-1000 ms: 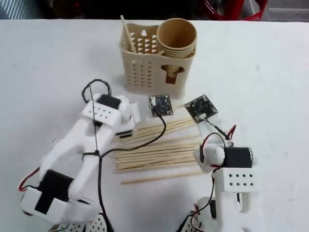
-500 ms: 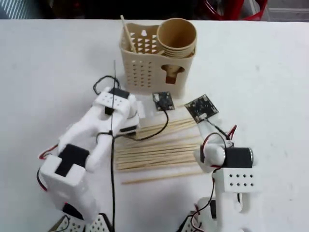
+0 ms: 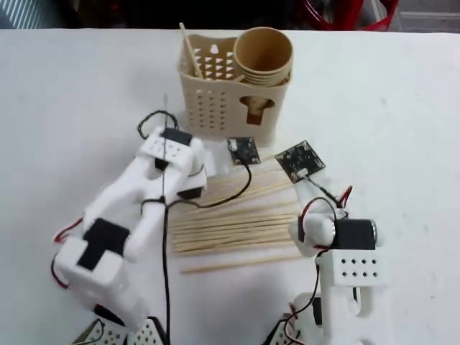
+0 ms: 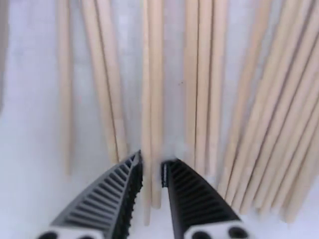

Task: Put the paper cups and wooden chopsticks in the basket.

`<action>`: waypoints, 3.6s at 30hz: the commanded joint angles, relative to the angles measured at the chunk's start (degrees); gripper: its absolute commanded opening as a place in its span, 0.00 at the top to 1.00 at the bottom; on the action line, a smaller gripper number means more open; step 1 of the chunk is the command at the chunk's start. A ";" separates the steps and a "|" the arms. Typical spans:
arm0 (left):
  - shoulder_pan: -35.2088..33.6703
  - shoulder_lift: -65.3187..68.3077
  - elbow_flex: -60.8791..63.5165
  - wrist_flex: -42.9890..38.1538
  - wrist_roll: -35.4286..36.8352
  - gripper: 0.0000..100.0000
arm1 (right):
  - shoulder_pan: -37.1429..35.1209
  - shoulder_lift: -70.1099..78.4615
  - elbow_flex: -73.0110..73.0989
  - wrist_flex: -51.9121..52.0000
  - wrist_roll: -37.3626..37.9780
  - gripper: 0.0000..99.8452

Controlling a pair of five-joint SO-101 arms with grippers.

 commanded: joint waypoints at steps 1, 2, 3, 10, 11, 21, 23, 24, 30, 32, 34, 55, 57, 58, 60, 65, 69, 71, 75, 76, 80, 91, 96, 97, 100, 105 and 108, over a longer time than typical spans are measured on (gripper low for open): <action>0.31 -11.65 -1.85 4.84 0.35 0.98 | 0.40 -0.84 -0.18 -0.92 0.35 0.98; 0.31 -14.46 -1.85 6.51 0.18 0.98 | 0.40 -0.84 -0.18 -0.92 0.35 0.98; 0.31 -17.10 -1.85 8.09 0.18 0.98 | 0.40 -0.84 -0.18 -0.92 0.35 0.98; 0.40 -32.92 -1.85 15.47 0.09 0.98 | 0.40 -0.84 -0.18 -0.92 0.35 0.98; 0.22 -34.59 -1.85 15.74 0.35 0.98 | 0.48 -0.84 -0.18 -0.92 0.35 0.98; -0.13 -41.19 -11.60 14.95 11.25 0.98 | 0.48 -0.84 -0.09 -0.92 0.35 0.98; -0.13 -41.19 -15.82 14.86 14.68 0.98 | 0.48 -0.84 -0.09 -0.92 0.35 0.98; -0.13 -41.19 -17.85 14.68 16.53 0.98 | 0.48 -0.84 -0.09 -0.92 0.35 0.98; -0.13 -41.10 -22.42 5.36 27.60 0.98 | 0.48 -0.84 -0.09 -0.92 0.26 0.98; -0.13 -40.22 -21.98 1.05 30.95 0.98 | 0.48 -0.84 -0.09 -0.92 0.26 0.98; -0.13 -37.49 -22.59 -3.08 34.11 0.98 | 0.48 -0.84 -0.09 -0.92 0.26 0.98; -6.29 1.98 -41.85 -22.07 60.22 0.98 | 0.40 -1.36 -0.09 -0.92 0.26 0.98; -6.29 3.91 -42.90 -22.07 60.57 0.98 | 0.40 -1.36 -0.09 -0.92 0.26 0.98; -6.11 4.53 -43.08 -22.07 60.57 0.98 | 0.40 -1.27 -0.09 -0.92 0.26 0.98; -5.93 5.32 -43.08 -22.07 60.57 0.98 | 0.40 -1.27 -0.09 -0.92 0.26 0.98; -6.20 5.32 -43.25 -20.04 60.75 0.91 | 0.40 -1.36 -0.09 -0.92 0.26 0.98; -6.29 5.14 -44.84 -16.62 63.03 0.89 | 0.40 -1.36 -0.09 -0.92 0.26 0.98; -6.37 5.23 -46.95 -14.07 63.12 0.91 | 0.40 -1.19 -0.09 -0.92 0.26 0.98; -6.37 5.23 -51.60 -9.32 63.12 0.92 | 0.40 -1.01 -0.09 -0.92 0.26 0.98; -6.37 5.23 -53.01 -7.74 63.12 0.92 | 0.40 -0.92 -0.09 -0.92 0.26 0.98; -7.87 5.23 -61.27 0.88 63.12 0.92 | 0.40 -0.92 -0.09 -0.92 0.53 0.98; -26.51 6.02 -69.71 21.89 63.03 0.92 | 1.36 -1.36 -0.53 -7.96 0.53 0.98; -29.05 9.27 -60.13 27.34 60.75 0.89 | 0.13 -0.84 -2.11 -7.69 2.11 0.98; -29.05 10.59 -56.97 26.64 61.01 0.86 | -0.57 -0.66 -2.20 -7.16 3.69 0.98; -28.70 14.46 -47.91 20.92 61.45 0.83 | -3.82 1.63 -4.57 -3.38 6.24 0.98; -28.35 16.22 -40.35 13.71 65.14 0.83 | -9.19 11.03 -12.48 -0.31 8.18 0.98; -27.47 16.57 -37.19 10.81 67.52 0.83 | -12.88 17.27 -17.32 0.04 11.60 0.98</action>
